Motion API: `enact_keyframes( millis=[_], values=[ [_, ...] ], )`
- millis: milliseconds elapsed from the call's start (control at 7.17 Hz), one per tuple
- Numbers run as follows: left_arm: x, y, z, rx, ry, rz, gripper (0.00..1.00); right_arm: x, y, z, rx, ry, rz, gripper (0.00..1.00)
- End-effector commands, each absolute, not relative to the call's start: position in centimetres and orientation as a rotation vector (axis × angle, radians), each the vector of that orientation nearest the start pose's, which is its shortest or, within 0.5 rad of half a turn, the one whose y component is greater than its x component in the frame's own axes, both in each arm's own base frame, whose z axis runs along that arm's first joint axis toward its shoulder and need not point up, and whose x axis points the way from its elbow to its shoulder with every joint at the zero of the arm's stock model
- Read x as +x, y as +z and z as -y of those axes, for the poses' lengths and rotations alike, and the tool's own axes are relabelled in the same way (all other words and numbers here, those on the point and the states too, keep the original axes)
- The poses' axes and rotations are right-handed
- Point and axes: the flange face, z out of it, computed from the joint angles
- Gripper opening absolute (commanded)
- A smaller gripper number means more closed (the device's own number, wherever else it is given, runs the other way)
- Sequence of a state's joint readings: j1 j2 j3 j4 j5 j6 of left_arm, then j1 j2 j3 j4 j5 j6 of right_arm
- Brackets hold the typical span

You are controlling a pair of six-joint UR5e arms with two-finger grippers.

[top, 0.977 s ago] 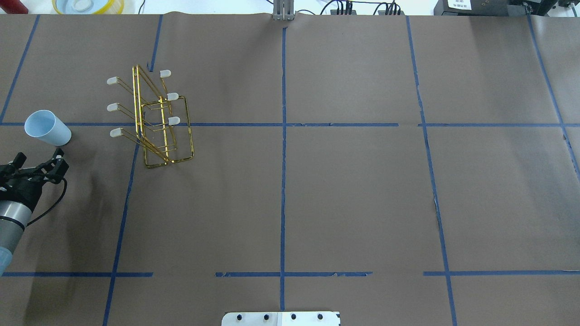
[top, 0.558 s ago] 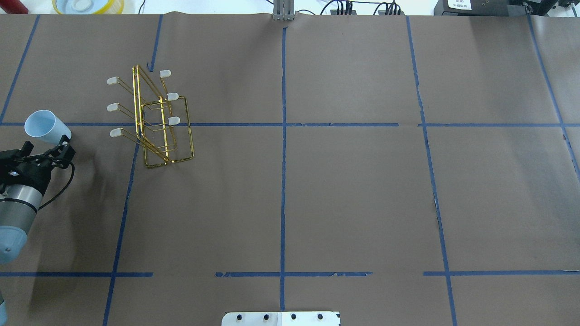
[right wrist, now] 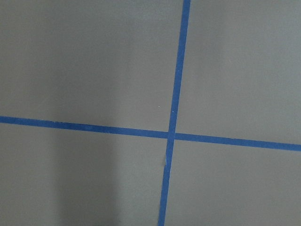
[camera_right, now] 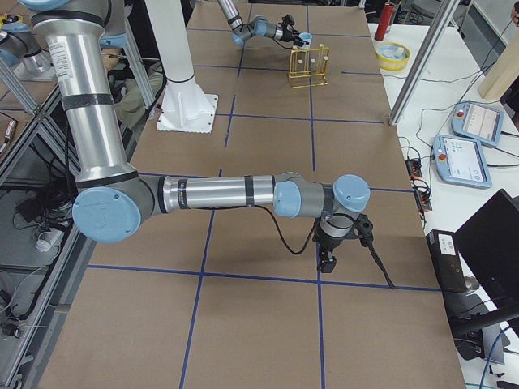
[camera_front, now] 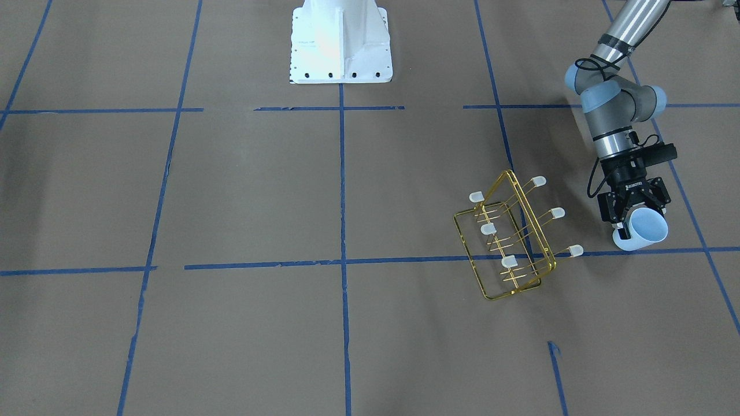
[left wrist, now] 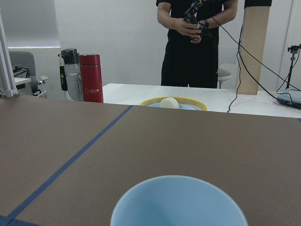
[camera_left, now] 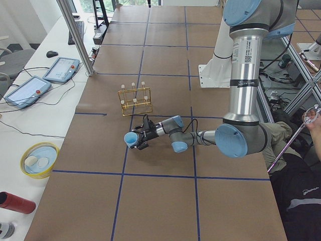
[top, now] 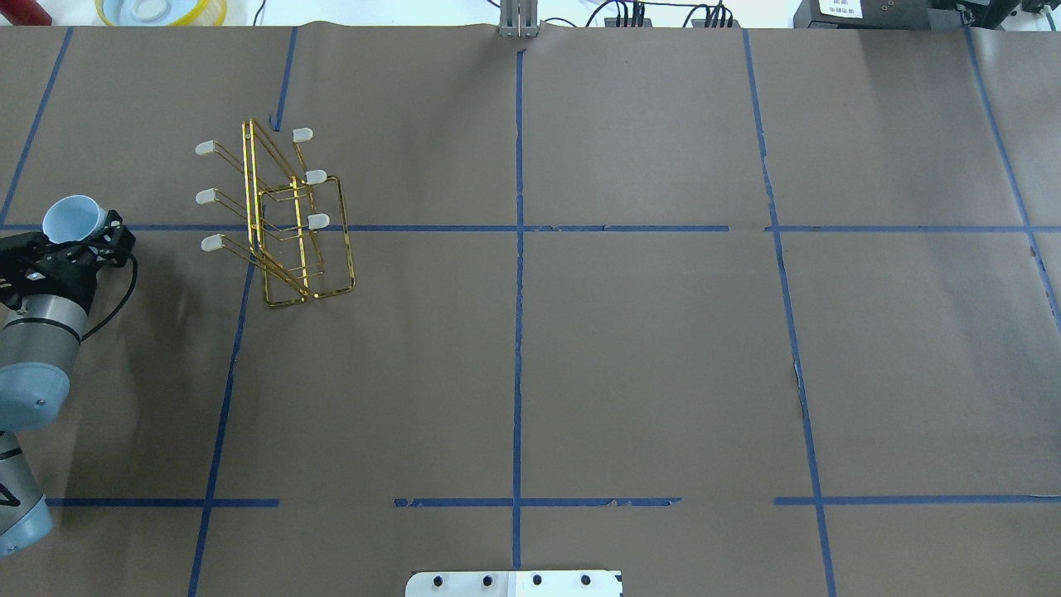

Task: Hang cup on cup holder
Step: 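Lift the light blue cup with the left gripper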

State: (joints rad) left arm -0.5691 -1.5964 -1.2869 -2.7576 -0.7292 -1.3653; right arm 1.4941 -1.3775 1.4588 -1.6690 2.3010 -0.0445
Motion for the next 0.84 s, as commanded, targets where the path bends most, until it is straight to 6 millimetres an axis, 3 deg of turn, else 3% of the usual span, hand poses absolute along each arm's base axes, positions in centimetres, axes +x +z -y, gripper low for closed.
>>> enact_keyframes(
  millis=[0, 698],
  values=[
    [31.5, 65.0, 45.5, 1.068, -0.717, -0.511, 1.0, 2.3, 62.4, 57.4, -0.028, -0.11, 0.73, 1.0],
    [32.1, 66.5, 45.5, 1.063, -0.705, -0.484, 1.0, 2.3, 62.4, 57.4, -0.028, -0.11, 0.73, 1.0]
  ],
)
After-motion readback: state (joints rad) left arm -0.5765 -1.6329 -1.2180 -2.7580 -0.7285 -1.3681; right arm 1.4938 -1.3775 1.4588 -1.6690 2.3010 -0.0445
